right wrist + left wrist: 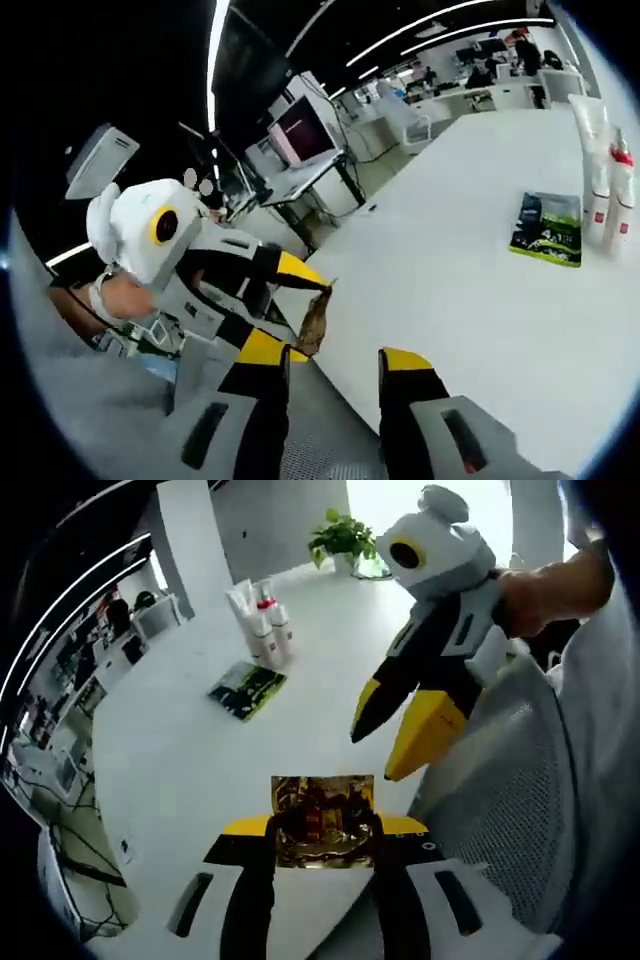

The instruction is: Arrange the skincare products in the storage area until every visible bottle or jar stands upright without overlapping.

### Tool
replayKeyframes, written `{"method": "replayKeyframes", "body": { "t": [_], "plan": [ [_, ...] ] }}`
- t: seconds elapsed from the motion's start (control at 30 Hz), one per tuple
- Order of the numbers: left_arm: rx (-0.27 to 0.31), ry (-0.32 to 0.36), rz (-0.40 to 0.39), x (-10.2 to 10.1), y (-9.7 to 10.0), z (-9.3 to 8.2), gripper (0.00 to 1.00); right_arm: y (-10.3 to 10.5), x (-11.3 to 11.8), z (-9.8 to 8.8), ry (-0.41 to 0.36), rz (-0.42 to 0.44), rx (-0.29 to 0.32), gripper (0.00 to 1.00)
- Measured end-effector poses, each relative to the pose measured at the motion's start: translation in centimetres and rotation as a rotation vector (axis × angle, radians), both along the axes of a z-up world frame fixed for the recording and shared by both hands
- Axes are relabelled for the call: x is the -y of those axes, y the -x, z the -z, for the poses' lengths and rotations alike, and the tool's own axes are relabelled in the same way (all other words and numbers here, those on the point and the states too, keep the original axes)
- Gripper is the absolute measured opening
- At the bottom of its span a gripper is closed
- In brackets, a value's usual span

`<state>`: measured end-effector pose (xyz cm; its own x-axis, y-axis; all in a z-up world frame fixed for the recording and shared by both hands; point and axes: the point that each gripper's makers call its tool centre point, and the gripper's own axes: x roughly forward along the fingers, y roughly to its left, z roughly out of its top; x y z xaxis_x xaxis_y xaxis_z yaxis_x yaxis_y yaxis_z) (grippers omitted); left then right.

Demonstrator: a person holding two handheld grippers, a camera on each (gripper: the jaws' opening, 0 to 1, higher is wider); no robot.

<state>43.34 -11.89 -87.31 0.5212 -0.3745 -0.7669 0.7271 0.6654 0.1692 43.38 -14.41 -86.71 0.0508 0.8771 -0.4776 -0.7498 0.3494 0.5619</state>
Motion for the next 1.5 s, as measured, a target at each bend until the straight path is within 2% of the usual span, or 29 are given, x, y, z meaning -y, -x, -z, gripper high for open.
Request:
{"method": "replayKeyframes", "body": {
  "t": [0.03,0.27,0.33,0.4,0.47,0.53,0.6,0.67,0.77,0.8,0.87,0.93,1.03,1.07,1.1,1.13,1.17,1.2,1.23,1.27,1.3,1.33,1.5],
  "plan": [
    [0.011,-0.008,0.036,0.8,0.2,-0.2,0.36,0.1,-0.1,-0.1,-0.009,0.004,-0.014,0.25],
    [0.047,-0.062,0.138,3.1,0.9,-1.0,0.36,0.4,-0.6,0.6,-0.007,0.027,-0.095,0.14],
    [0.059,-0.071,0.162,3.6,1.0,-1.4,0.36,0.6,-0.5,0.8,-0.011,0.034,-0.132,0.07],
    [0.07,-0.111,0.186,3.5,0.9,-1.5,0.36,0.8,-0.7,0.5,-0.039,0.046,-0.178,0.02],
    [0.072,-0.106,0.187,3.6,0.9,-1.5,0.37,1.3,-0.9,-0.1,-0.077,0.045,-0.23,0.0],
    [0.07,-0.092,0.181,3.6,0.9,-1.5,0.37,1.2,-0.8,0.0,-0.074,0.062,-0.239,0.0],
    [0.071,-0.031,0.148,3.6,0.8,-1.6,0.37,1.2,-0.6,0.0,-0.077,0.059,-0.237,0.0],
    [0.04,0.036,0.095,3.3,1.0,-1.5,0.38,1.1,-0.5,-0.4,-0.106,0.075,-0.266,0.0],
    [0.013,0.18,-0.049,2.5,0.7,-1.4,0.45,0.2,0.3,-0.6,-0.128,0.109,-0.269,0.0],
    [0.0,0.241,-0.124,1.8,0.5,-1.3,0.47,0.0,0.5,-0.7,-0.136,0.115,-0.271,0.0],
    [-0.042,0.34,-0.206,1.4,0.6,-1.1,0.51,-0.6,0.8,-1.4,-0.18,0.131,-0.276,0.0],
    [-0.102,0.511,-0.284,1.7,0.9,-1.2,0.5,-0.7,0.9,-1.9,-0.209,0.137,-0.295,0.0],
    [-0.203,0.77,-0.344,2.9,1.4,-1.9,0.4,-0.8,1.0,-2.7,-0.264,0.136,-0.315,0.0],
    [-0.216,0.849,-0.366,3.1,1.3,-2.3,0.37,-0.7,0.9,-3.0,-0.281,0.13,-0.326,0.0],
    [-0.241,0.968,-0.426,3.1,0.9,-3.0,0.34,-0.6,0.9,-3.2,-0.296,0.129,-0.335,0.0],
    [-0.252,0.999,-0.442,3.1,0.9,-3.1,0.3,-0.6,0.8,-3.5,-0.32,0.13,-0.35,0.0],
    [-0.268,1.08,-0.461,3.0,0.8,-3.6,0.26,-0.6,0.8,-3.7,-0.341,0.133,-0.36,0.0],
    [-0.271,1.12,-0.474,2.9,0.6,-3.8,0.22,-0.4,0.8,-4.0,-0.358,0.129,-0.375,0.0],
    [-0.279,1.141,-0.472,3.0,0.8,-3.8,0.13,-0.4,0.8,-4.1,-0.365,0.129,-0.377,0.0],
    [-0.281,1.141,-0.465,2.9,0.9,-3.7,0.06,-0.3,0.6,-4.3,-0.381,0.125,-0.387,0.0],
    [-0.28,1.128,-0.471,2.8,1.0,-3.4,0.06,-0.2,0.6,-4.5,-0.388,0.123,-0.392,0.0],
    [-0.292,1.153,-0.48,2.9,0.9,-3.6,0.07,-0.1,0.5,-4.4,-0.391,0.119,-0.389,0.0],
    [-0.334,1.22,-0.458,3.3,1.2,-4.3,0.03,0.0,0.3,-4.8,-0.43,0.114,-0.412,0.0]
  ]
}}
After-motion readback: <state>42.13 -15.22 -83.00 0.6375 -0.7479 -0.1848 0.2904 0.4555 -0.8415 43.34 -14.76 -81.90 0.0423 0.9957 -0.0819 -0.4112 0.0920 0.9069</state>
